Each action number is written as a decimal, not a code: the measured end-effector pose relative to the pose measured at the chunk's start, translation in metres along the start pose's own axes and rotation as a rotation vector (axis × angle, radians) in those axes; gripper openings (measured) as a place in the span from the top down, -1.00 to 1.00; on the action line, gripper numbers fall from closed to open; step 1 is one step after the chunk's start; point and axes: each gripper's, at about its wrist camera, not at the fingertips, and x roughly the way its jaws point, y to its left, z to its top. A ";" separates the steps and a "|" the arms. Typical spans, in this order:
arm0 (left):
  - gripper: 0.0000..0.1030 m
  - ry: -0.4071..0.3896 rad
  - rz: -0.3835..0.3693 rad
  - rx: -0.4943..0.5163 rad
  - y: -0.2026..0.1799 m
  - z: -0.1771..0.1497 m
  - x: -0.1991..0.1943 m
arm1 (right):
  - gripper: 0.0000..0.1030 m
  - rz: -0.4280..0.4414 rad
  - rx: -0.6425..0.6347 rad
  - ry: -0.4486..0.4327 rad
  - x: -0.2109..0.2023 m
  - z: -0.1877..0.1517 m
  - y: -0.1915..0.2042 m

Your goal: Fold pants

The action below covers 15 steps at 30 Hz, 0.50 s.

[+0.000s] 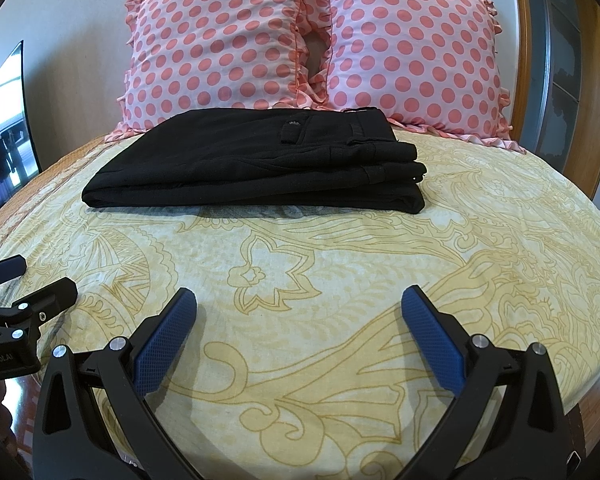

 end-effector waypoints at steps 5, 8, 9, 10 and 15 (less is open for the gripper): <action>-0.97 0.014 -0.001 0.001 -0.002 0.000 0.000 | -0.97 0.000 0.000 0.000 0.000 0.000 0.000; -0.97 0.018 -0.001 -0.001 -0.002 0.000 0.001 | -0.97 0.000 0.000 0.000 0.000 0.000 0.000; -0.97 0.018 -0.001 0.000 -0.002 0.000 0.001 | -0.97 0.000 0.000 0.000 0.000 0.000 0.000; -0.97 0.018 -0.001 -0.001 -0.002 0.000 0.001 | -0.97 0.000 0.000 0.000 0.000 0.000 0.000; -0.97 0.019 -0.001 -0.001 -0.001 0.001 0.001 | -0.97 -0.001 0.000 0.001 0.000 0.000 0.000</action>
